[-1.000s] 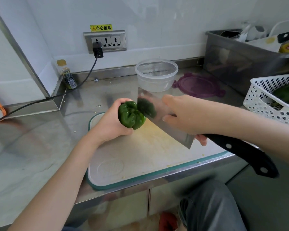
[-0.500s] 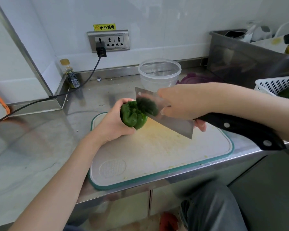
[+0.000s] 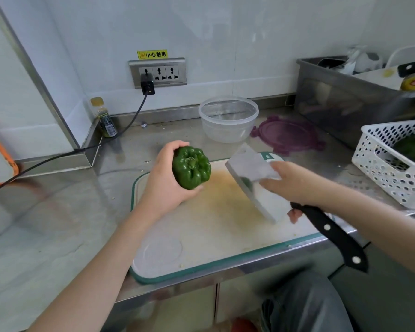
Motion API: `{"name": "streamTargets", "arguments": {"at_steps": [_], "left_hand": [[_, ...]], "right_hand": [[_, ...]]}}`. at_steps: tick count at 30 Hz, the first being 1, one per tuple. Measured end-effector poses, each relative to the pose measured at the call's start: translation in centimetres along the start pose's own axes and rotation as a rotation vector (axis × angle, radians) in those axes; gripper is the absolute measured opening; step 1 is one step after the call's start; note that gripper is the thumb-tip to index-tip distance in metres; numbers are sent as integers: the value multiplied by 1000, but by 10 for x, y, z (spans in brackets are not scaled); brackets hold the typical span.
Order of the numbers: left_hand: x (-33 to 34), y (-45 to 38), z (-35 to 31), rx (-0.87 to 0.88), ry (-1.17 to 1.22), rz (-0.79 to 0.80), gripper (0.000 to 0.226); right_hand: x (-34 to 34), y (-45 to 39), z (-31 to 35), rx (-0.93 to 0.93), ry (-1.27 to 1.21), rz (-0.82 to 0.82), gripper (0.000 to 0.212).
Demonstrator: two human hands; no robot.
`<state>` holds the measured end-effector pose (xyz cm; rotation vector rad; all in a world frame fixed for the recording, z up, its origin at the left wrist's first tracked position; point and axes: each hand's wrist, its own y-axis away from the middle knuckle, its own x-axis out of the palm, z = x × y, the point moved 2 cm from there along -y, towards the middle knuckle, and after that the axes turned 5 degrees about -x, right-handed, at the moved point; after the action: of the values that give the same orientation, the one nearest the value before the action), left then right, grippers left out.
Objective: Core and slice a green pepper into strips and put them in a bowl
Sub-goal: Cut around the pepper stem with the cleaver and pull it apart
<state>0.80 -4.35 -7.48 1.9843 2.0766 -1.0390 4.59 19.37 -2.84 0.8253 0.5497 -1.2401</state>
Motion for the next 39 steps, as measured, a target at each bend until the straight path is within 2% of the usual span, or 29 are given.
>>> {"name": "streamTargets", "arguments": {"at_steps": [1,6,8,10,11,13,15,16,18,20,24,28,33,36,37,39], "left_hand": [[1,1,-1,32,-19,-22,84],[-1,3,-7,208,-53,-143,86],[-3,2,-7,286,-74,-175,86],[-3,2,-6,305,-93,-188,86],[-2,2,-5,304,-99,-186,87],[0,2,-4,302,-96,-175,85],[2,3,-6,305,-84,-161,80],[3,3,-8,314,-83,-163,77],[4,4,-11,315,-68,-183,76],[2,5,-12,309,-47,-200,74],[4,6,-14,289,-43,-187,74],[12,6,-13,327,-102,-156,74],[12,6,-12,293,-98,-165,85],[9,6,-12,207,-37,-143,87],[7,6,-11,174,-13,-134,87],[4,5,-9,143,14,-127,88]], "right_hand": [[7,-7,-7,-2,-3,-22,21],[17,-33,-14,-67,321,-268,34],[19,-41,-11,-55,532,-325,38],[22,-45,-4,-66,607,-380,45],[24,-45,1,-87,522,-406,48],[29,-40,19,-158,64,-387,52],[42,-32,43,-142,-514,-124,56],[52,-30,52,-124,-690,15,54],[66,-30,62,-117,-888,157,46],[71,-30,68,-133,-1030,183,41],[71,-29,65,-140,-1138,209,38],[74,-29,63,-108,-1133,161,35],[74,-29,66,-93,-1101,142,34],[64,-27,68,-73,-934,190,37],[58,-27,66,-84,-820,148,39],[40,-26,57,-194,-505,-124,40]]}}
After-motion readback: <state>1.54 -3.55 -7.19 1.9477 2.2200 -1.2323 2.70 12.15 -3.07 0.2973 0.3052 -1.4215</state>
